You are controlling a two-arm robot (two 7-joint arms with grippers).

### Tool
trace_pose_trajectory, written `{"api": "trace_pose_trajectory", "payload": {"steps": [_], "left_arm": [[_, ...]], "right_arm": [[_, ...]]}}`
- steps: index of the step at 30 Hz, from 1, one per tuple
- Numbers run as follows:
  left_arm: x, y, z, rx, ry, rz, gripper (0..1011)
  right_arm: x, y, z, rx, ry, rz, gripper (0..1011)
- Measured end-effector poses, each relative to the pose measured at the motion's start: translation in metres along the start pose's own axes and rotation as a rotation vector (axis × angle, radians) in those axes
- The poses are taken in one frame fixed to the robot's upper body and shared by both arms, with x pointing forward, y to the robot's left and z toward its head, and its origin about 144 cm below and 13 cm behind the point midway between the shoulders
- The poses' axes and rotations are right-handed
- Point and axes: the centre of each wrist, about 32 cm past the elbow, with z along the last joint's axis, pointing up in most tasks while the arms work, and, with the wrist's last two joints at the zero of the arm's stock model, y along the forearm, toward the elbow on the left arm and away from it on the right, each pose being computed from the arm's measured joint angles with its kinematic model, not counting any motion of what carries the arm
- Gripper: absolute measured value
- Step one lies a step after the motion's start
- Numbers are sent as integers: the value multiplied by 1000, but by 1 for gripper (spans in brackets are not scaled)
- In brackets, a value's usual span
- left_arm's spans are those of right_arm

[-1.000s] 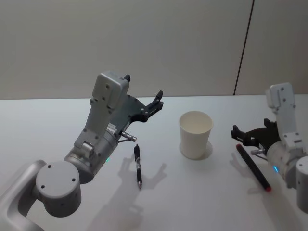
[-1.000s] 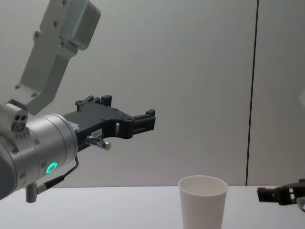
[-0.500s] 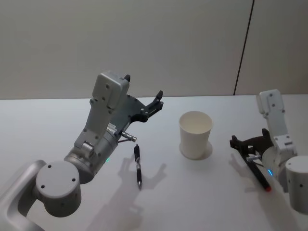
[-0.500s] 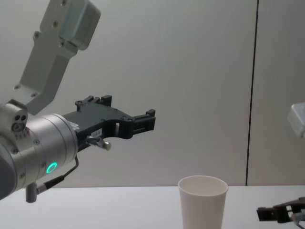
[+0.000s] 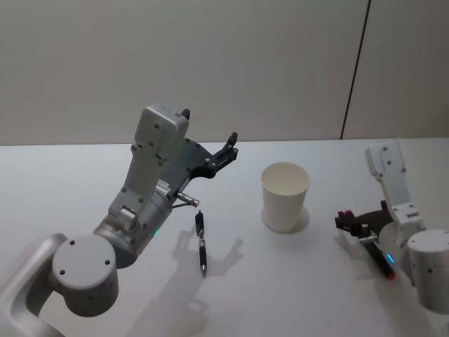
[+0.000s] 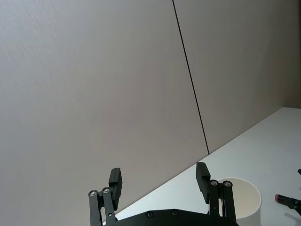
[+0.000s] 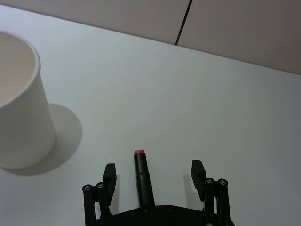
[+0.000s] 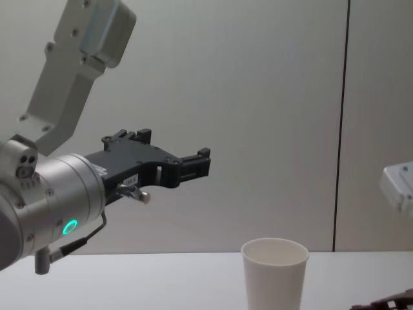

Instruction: Place the pen into the pen holder.

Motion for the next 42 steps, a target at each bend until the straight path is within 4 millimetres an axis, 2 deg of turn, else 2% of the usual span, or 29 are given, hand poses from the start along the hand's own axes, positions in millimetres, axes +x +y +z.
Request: {"api": "trace_pose_trajectory", "payload": {"steps": [16,25,30,42], "left_arm": [[0,0,0,0,0,0,1004],[0,0,0,0,0,0,1004],[0,0,0,0,0,0,1004],[0,0,0,0,0,0,1004]], "right_arm": [[-1,12,-8,-55,-6,28,994],[0,15,-11,-67,14,58,789],[0,16,-12,-71,22,68,613],[3,17,-14,-78,37,75,374]]}}
